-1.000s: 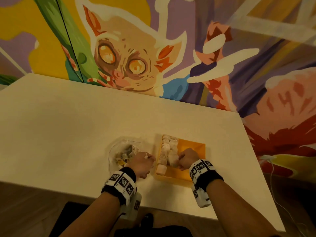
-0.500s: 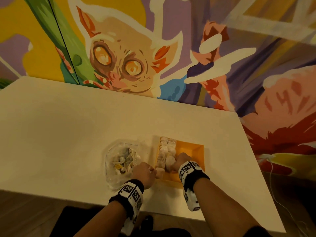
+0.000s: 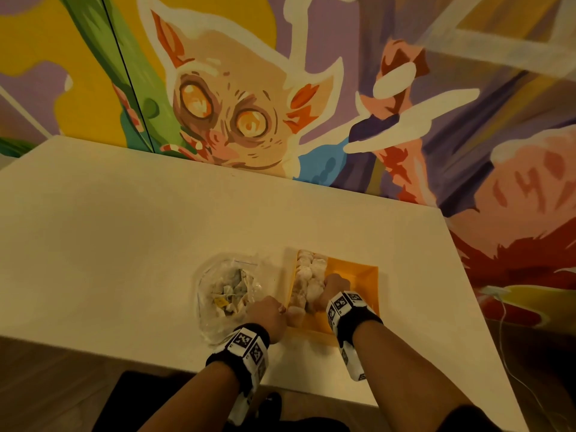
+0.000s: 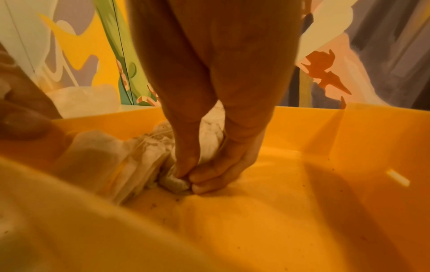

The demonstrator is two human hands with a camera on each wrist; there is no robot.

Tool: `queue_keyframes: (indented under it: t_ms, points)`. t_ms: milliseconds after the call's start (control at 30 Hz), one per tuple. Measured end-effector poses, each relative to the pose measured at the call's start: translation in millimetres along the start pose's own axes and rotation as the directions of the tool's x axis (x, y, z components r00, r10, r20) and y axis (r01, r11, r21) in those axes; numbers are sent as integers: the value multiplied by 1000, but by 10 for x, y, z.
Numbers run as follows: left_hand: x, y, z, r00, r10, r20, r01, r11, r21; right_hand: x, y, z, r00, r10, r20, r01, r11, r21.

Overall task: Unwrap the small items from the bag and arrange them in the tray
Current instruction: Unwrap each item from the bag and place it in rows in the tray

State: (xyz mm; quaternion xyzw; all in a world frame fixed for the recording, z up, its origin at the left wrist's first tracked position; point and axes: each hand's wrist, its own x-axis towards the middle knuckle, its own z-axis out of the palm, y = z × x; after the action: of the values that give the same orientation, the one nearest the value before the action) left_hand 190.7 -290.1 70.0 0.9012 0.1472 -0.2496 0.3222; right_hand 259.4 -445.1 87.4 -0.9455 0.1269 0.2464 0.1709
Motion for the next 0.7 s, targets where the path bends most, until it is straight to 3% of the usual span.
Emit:
queue_keyframes:
  t_ms: [300,533,700]
  points:
    - [-10,10,38,1000,4,-27,-5,1000,-7,-13,-11,-10,1000,-7,22,6,1000,23]
    - [-85,9,82,994,43,-97,-56,990,-127,-49,107,-6,999,-26,-19,28,995,101]
    - [-119,32,32,994,56,-90,-65,993,-103,-69,75,44,999,-50,7,50,999,-22]
